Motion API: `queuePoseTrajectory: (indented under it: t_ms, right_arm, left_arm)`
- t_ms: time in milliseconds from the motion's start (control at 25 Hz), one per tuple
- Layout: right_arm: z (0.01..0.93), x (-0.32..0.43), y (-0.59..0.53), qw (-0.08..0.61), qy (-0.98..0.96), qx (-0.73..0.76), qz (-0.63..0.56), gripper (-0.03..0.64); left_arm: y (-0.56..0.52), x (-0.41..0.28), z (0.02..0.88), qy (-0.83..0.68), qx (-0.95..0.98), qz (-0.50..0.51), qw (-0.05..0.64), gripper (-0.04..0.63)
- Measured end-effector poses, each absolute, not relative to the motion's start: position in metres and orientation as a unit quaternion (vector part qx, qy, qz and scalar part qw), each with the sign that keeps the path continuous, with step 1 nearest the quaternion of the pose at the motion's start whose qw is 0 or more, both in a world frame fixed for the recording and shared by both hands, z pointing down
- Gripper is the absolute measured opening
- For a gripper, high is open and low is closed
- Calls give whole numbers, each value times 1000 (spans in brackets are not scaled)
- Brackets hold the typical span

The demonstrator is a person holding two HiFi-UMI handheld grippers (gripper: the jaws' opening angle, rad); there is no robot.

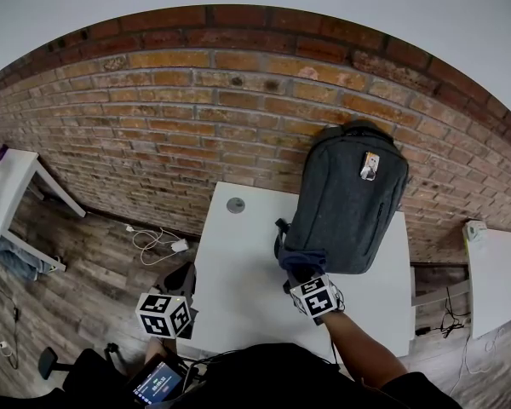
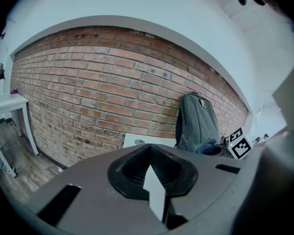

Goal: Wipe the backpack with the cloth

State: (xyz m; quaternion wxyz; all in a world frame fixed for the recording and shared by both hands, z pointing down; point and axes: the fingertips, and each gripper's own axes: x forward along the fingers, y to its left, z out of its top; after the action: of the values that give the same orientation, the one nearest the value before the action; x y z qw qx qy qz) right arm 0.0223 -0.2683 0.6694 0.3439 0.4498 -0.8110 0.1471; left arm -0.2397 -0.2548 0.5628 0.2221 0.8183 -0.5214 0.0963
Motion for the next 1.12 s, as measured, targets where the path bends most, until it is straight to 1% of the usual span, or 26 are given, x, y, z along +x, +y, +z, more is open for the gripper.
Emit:
queuePoseTrajectory:
  t_ms: [200, 560, 1120]
  right_arm:
    - [615, 17, -306, 289, -812, 493, 117, 48]
    - [531, 21, -383, 208, -797, 555, 118, 48]
    - [423, 42, -478, 154, -769, 615, 83, 48]
  left_arm:
    - [-256, -237, 563, -518, 820, 96, 223, -3]
    - [-249, -246, 567, -525, 814, 99, 228, -3]
    - [-248, -263, 574, -543, 800, 98, 237, -3]
